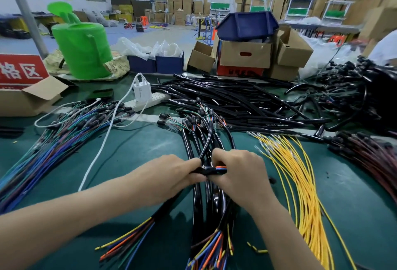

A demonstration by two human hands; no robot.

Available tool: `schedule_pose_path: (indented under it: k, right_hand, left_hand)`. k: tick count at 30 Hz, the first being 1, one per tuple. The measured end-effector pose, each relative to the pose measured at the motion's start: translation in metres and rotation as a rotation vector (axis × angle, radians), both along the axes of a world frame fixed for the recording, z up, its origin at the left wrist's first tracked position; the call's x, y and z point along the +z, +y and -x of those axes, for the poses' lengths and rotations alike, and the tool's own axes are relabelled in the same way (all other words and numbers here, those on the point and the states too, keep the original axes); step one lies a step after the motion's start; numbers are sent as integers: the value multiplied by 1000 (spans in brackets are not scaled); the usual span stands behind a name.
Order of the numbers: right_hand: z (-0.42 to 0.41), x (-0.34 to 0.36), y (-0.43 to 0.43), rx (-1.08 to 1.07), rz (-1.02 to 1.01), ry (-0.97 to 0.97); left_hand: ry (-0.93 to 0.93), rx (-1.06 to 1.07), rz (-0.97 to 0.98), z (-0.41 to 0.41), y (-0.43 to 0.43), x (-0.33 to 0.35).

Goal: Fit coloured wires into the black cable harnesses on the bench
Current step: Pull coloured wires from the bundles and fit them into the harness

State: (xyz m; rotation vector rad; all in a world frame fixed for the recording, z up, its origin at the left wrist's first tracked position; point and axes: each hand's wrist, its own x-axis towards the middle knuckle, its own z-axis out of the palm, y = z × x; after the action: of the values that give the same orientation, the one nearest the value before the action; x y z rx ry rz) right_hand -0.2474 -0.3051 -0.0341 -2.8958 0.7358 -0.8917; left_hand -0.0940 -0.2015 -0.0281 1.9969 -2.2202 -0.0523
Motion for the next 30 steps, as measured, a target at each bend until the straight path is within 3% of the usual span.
schedule_pose_path:
  k: [4,7,10,13,17,22,25,28,30]
  right_hand:
    - [25,-1,-31,-158,206,-300]
    - [49,-2,-57,-512,183,-535]
    - [52,-1,-58,-723,120,-600]
    - [45,16,-57,-750,11,-558]
    - [23,60,-74,-621,-97,-156]
    - [-22,104,-86,-306,-80,-112]
    - [-35,98,-81,-271,-92,82]
    - [-31,64,-71,-279,-260,121]
    - [-27,36,-59,-268,-344,106]
  left_hand:
    - [442,55,72,-23,27,9]
    - [747,140,14,-45,69,2]
    - [958,162,28,-37,101,3]
    - [847,43,93,-11,117,8]
    - [717,21,181,18,124,17]
    - [480,37,503,28,117,4]
    - [409,25,335,36,100,0]
    - [464,32,-121,38,91,-10]
    - [535,60,-59,25,90,-9]
